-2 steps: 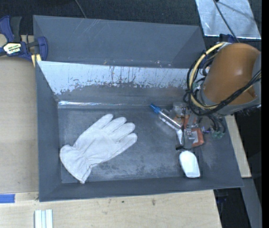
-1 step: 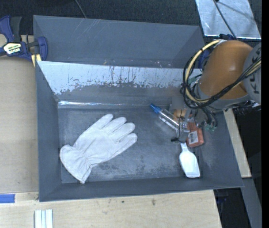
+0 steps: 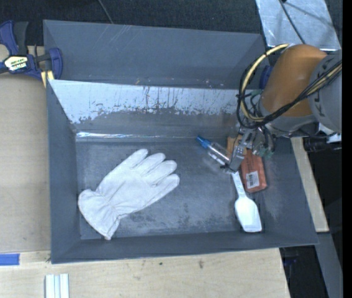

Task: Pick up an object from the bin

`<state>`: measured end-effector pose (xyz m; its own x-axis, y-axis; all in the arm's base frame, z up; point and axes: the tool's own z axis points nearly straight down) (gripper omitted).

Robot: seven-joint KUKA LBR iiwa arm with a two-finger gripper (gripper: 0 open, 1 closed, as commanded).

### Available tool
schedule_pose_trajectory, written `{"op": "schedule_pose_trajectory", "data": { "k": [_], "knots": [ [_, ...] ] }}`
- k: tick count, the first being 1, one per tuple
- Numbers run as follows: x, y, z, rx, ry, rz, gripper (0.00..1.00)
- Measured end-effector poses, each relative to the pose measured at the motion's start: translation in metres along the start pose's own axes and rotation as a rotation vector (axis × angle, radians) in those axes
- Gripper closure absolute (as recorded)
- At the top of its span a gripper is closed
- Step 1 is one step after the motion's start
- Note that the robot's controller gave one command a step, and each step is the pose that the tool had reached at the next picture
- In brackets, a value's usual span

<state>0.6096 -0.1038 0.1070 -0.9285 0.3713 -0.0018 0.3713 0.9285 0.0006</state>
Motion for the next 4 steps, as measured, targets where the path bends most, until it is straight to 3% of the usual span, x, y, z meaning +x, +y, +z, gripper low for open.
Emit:
{"op": "schedule_pose_trajectory", "data": {
  "k": [1,2,3,4],
  "knots": [
    [-0.009,0.024,-0.032,0.0,-0.003,-0.129,0.0],
    [0.011,0.011,0.022,-0.004,-0.007,0.127,0.0],
    [-0.008,0.012,0.037,0.001,-0.001,0.024,1.0],
    [-0.008,0.012,0.037,0.001,-0.001,0.024,1.0]
  ]
}}
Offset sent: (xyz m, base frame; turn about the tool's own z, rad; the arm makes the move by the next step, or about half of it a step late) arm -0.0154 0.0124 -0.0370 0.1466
